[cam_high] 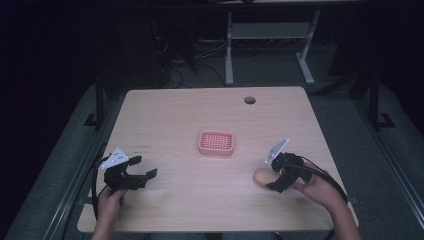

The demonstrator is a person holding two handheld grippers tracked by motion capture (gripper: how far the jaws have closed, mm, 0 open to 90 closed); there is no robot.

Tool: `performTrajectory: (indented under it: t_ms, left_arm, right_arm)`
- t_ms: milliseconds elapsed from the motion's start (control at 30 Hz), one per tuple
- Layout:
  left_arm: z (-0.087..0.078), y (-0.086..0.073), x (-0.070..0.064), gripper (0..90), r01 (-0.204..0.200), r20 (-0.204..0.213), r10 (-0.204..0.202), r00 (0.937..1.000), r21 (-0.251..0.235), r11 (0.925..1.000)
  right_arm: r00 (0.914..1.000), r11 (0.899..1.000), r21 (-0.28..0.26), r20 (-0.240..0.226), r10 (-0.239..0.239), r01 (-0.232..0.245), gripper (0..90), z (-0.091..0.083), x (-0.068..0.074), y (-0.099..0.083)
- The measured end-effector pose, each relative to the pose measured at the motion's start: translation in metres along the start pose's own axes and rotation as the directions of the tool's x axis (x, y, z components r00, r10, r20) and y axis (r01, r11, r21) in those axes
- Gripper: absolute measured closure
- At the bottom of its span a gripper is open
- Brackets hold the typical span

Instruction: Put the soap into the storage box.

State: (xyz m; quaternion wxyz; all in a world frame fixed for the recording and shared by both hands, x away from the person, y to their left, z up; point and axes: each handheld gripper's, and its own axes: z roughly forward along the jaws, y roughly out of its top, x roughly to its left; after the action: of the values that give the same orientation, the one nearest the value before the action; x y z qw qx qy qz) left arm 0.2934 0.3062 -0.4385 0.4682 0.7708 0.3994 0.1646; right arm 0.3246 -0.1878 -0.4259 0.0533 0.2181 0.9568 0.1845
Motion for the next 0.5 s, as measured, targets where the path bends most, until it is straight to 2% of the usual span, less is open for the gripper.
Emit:
performTrajectory:
  t_ms: [33,500]
  left_arm:
    - [0.0,0.0,0.0,14.3,0.001,0.0,-0.001,1.0,0.003,1.0]
    - [0.0,0.0,0.0,14.3,0.001,-0.002,-0.001,1.0,0.0,1.0]
  right_arm:
    - [0.9999,1.0,0.003,0.004,-0.01,0.01,22.9,0.002,-0.001,0.001]
    - [0.9997,0.998,0.065,-0.02,-0.011,0.013,22.9,0.017,-0.003,0.01]
